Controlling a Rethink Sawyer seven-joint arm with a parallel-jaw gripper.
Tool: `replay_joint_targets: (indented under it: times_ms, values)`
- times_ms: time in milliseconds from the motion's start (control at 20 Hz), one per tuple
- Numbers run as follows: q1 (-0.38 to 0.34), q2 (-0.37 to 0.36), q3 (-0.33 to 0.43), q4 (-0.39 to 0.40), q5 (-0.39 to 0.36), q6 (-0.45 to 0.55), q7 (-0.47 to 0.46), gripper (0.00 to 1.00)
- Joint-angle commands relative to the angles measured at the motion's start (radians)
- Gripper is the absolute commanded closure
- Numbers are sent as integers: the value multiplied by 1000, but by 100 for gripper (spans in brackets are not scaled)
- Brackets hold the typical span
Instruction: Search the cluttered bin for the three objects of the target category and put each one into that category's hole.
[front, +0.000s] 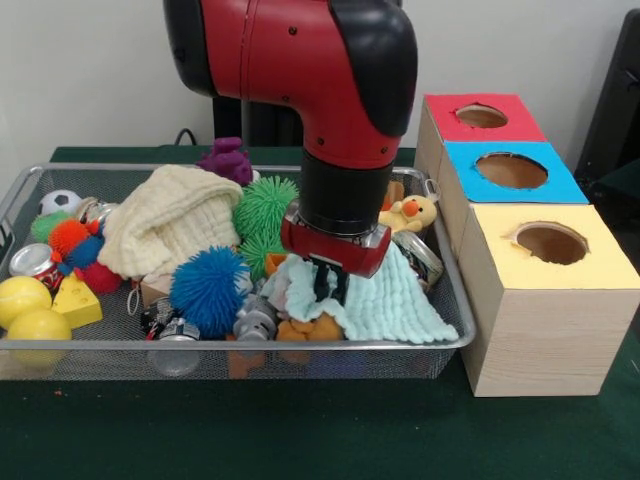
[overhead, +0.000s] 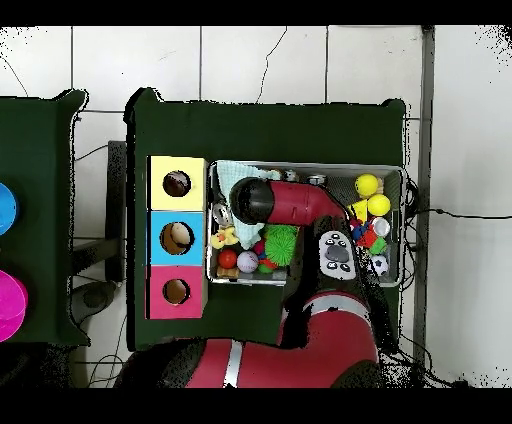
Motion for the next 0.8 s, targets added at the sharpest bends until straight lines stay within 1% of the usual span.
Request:
replay_joint_targets:
  times_ms: [50,100,150,200,300,400,600,800]
  values:
    - [66,-15,-71,4,-84,22,71,100]
    - [95,-58,-121,7,-106,23,76,100]
    - [109,-79,-144,1,-115,36,71,100]
    - [143,-109,-201,-11,-135,56,79,100]
    - [176,-140,-264,-31,-155,99,74,100]
    - [189,-164,-300,-44,-166,150,54,100]
    - [181,-207,-324,-64,-185,224,-17,100]
    - [159,-219,-319,-89,-205,247,-65,100]
